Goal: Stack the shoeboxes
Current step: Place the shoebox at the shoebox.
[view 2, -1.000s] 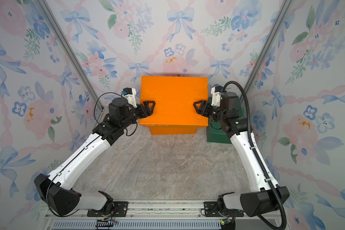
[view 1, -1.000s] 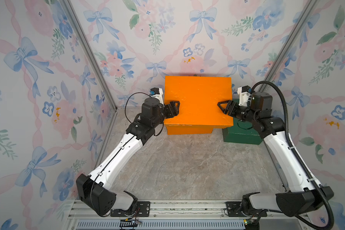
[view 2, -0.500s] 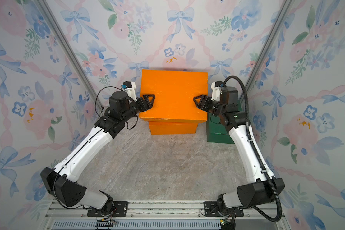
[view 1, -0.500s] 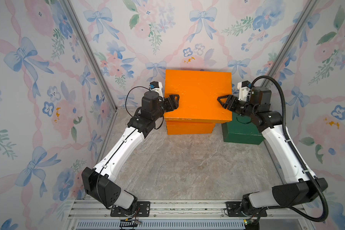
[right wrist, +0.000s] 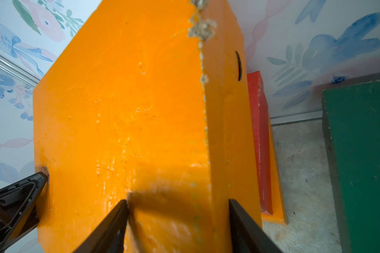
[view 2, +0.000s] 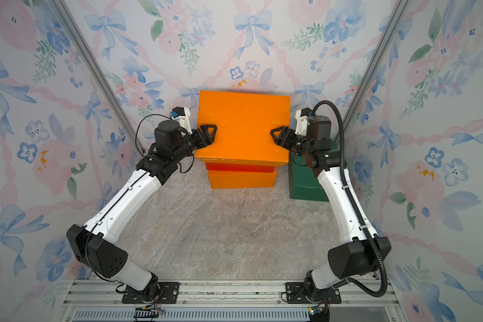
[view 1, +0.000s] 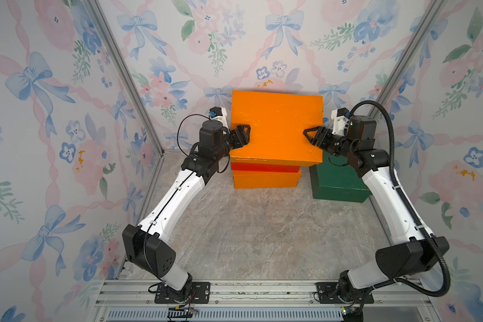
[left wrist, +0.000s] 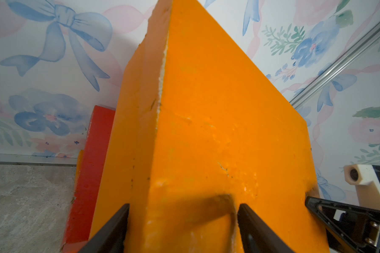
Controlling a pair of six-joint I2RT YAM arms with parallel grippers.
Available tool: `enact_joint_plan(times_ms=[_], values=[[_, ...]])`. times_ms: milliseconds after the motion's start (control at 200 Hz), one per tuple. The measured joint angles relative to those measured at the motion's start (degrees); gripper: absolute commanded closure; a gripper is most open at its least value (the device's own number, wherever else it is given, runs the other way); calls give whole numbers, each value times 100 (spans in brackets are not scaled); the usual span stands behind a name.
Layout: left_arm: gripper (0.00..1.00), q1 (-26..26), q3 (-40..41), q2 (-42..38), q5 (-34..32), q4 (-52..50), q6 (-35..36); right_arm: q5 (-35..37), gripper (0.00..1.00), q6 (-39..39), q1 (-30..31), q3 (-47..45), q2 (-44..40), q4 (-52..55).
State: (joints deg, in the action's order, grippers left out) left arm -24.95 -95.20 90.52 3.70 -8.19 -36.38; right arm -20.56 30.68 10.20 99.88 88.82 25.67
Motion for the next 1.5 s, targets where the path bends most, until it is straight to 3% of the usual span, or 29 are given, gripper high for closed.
enact_joint_plan(times_ms=[635,1500], values=[[24,249,-763,763,212,170,-7,-46,33,328,-114,820,839,-299],[24,568,-1434,1528,726,262,-245,-334,33,857,-284,1279,1550,-586]])
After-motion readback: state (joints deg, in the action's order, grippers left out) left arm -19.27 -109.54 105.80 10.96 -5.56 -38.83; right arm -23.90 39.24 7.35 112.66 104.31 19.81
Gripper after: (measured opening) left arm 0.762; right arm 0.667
